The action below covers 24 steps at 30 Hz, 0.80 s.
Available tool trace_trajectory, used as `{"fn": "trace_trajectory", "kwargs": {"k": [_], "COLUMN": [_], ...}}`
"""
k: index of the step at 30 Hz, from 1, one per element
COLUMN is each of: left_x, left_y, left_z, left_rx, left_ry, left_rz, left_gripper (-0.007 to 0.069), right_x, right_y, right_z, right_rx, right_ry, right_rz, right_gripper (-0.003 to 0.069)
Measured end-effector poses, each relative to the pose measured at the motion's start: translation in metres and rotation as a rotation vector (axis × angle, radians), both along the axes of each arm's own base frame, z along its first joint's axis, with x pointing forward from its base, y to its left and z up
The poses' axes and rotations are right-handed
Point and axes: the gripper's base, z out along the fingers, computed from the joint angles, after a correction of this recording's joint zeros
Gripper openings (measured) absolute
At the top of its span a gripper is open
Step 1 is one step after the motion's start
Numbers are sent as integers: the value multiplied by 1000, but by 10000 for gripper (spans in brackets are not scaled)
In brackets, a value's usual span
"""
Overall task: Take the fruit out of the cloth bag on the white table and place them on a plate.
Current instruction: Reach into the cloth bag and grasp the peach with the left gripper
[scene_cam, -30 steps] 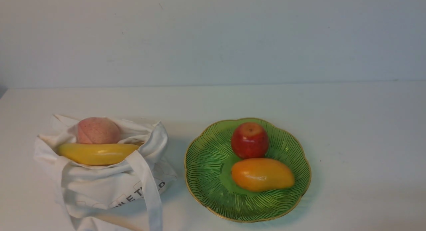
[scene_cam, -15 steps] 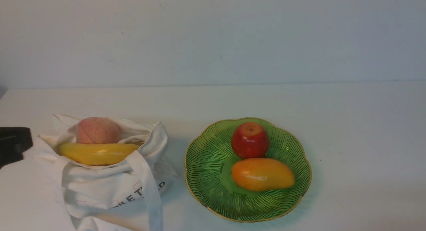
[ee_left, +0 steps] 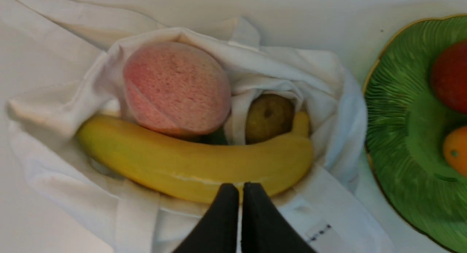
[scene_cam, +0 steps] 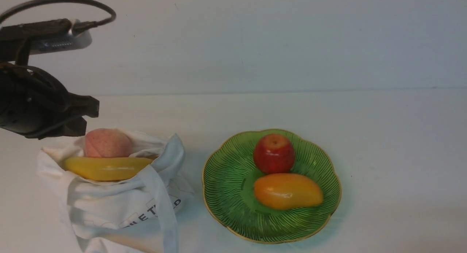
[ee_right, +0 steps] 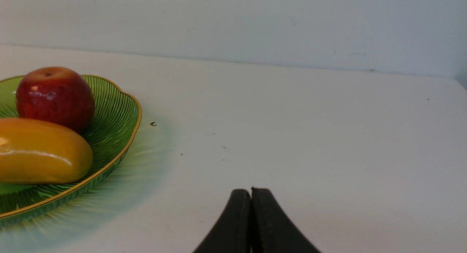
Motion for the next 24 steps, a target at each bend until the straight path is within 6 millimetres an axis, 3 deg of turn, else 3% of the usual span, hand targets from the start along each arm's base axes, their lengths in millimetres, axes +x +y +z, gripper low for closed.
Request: {"fn": "trace_trajectory", "kwargs": {"k": [3,8,11,12,13,15,24], "left_x": [13,37,54,55,60,65,80], "left_y": [4,7,7,7,7,7,6], "left_z": [-9,-27,-44,-45,-54,-64,-99], "left_rx": [58,98,80,79,78,73,71], "left_ry": [-15,-56,-58,-59,-42,-19,62], "left_rz": [0,14,50,52,55,59,61], "left_gripper": [73,268,502,514,591,652,684], "right_x": [0,0,0,0,0,0,0], "right_y": [0,0,0,0,0,0,0], "right_z": [0,0,0,0,0,0,0], "right_rx": [0,0,0,0,0,0,-1], "right_ry": [0,0,0,0,0,0,0], "right_rz": [0,0,0,0,0,0,0], "right_gripper": [-13,-13,-13,-13,-13,-13,-13]}}
